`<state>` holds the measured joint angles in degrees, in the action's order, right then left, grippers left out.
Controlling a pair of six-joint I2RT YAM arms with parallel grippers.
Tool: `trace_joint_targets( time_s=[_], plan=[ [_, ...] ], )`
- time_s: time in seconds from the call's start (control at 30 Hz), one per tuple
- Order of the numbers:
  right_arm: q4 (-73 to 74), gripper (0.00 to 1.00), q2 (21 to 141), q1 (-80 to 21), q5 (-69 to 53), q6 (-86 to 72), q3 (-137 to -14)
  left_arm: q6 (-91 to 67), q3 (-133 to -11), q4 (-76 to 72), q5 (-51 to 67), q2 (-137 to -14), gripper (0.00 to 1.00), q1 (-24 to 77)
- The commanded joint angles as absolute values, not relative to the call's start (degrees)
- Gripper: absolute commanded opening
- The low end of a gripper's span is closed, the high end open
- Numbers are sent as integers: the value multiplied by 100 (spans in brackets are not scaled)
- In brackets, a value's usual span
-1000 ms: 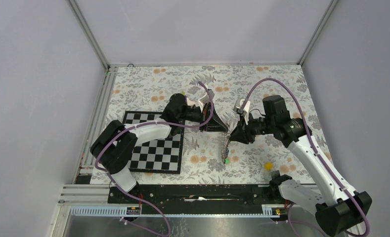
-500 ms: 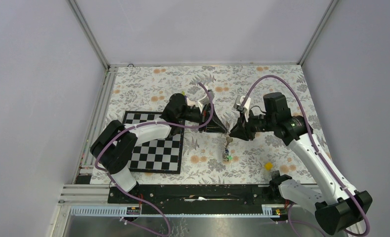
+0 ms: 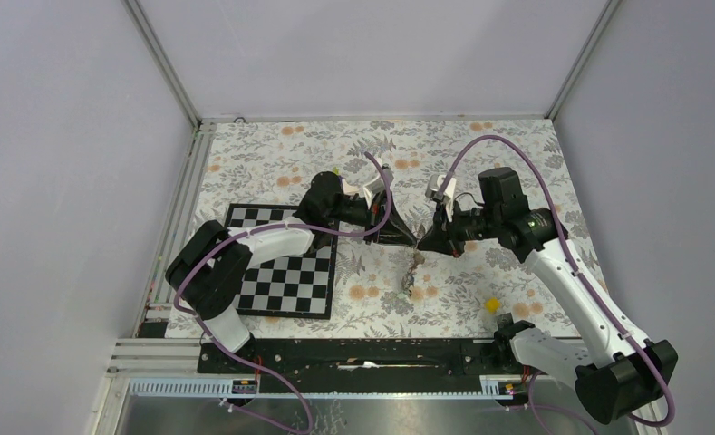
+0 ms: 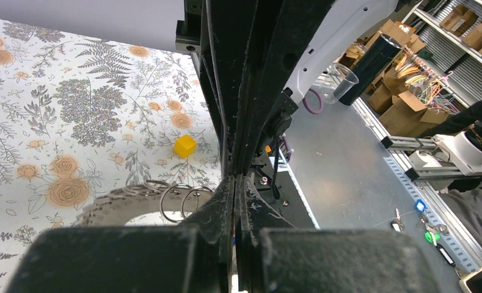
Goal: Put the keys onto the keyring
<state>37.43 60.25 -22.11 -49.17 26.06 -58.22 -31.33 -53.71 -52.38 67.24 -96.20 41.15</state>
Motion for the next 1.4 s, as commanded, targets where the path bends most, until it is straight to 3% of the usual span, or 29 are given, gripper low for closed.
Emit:
trace_joint_targets(
  time_s=[0.0,0.13,0.27,0.33,0.5,1.37],
  plan=[
    [3599,0,6008,-2195,-5251,2626,-5838,-3076,-5577,-5572,6736,-9456,0,4138],
    [3928,0,6034,-2199,-5060,2825,-6057,-2932,-5630,-5366,6715,-9465,1,4123],
    [4450,0,6232,-2284,-4502,3030,-6368,-1866,-6022,-3592,6497,-9337,26,4109],
    [4745,0,6408,-2367,-4250,3101,-6532,-1219,-6329,-2675,6366,-9317,30,4122],
    [5101,0,6727,-2569,-3832,3091,-6879,-591,-6796,-1387,6016,-9332,29,4190],
    [6048,0,7245,-2635,-3552,3310,-7779,-882,-6628,-1592,6188,-9293,21,4445]
  ],
)
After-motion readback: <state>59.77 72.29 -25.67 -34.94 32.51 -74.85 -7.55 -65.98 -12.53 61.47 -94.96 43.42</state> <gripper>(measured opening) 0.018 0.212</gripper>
